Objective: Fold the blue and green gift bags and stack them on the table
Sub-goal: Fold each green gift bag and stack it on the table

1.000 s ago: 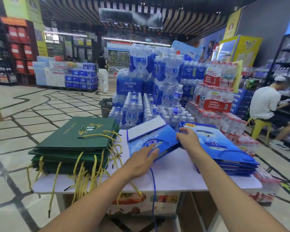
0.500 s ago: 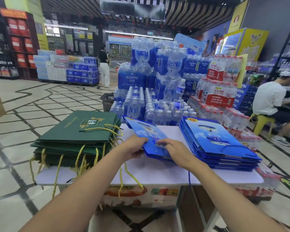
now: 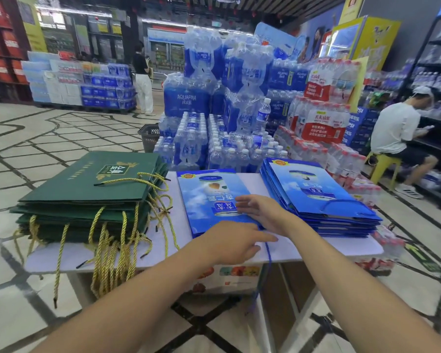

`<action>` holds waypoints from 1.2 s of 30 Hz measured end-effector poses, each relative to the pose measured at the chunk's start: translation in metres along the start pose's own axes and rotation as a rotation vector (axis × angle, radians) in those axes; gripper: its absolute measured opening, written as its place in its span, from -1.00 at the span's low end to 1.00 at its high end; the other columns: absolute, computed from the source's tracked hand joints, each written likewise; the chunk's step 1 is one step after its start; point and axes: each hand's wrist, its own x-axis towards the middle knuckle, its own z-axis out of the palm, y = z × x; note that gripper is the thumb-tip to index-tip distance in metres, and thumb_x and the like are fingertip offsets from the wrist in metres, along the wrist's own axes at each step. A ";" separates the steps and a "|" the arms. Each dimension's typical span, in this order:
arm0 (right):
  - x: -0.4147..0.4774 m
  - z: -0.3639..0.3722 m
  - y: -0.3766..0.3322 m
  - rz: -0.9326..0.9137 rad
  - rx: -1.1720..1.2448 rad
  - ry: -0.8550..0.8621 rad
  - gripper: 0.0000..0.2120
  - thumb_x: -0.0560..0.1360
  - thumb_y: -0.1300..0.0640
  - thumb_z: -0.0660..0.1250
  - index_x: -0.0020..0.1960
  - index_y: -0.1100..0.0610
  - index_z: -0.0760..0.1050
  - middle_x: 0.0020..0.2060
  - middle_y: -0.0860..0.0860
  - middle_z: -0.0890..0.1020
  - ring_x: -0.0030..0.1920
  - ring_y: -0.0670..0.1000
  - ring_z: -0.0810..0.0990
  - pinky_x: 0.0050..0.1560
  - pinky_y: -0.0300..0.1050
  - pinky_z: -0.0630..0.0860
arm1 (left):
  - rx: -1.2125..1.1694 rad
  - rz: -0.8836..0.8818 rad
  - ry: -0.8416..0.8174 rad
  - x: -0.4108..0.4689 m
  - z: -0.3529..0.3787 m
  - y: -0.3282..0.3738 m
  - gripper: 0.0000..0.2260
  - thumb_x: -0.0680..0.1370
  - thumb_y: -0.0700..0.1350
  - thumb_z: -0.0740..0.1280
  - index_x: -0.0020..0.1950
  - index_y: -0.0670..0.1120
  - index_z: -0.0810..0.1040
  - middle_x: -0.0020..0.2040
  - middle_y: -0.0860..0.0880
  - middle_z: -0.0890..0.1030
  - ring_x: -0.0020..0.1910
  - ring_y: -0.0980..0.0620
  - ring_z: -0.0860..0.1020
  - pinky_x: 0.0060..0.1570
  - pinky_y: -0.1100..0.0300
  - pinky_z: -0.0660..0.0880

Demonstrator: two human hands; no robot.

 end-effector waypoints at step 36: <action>-0.020 0.068 0.015 -0.623 -0.879 0.388 -0.74 0.54 -0.20 0.22 -0.17 -0.12 0.60 -0.32 -0.18 0.58 -0.20 -0.15 0.48 0.02 -0.05 0.36 | -1.642 -0.457 0.565 -0.039 0.015 -0.085 -0.63 0.70 -0.30 0.22 0.51 -0.15 0.41 0.33 -0.10 0.63 0.28 0.04 0.62 0.23 0.20 0.57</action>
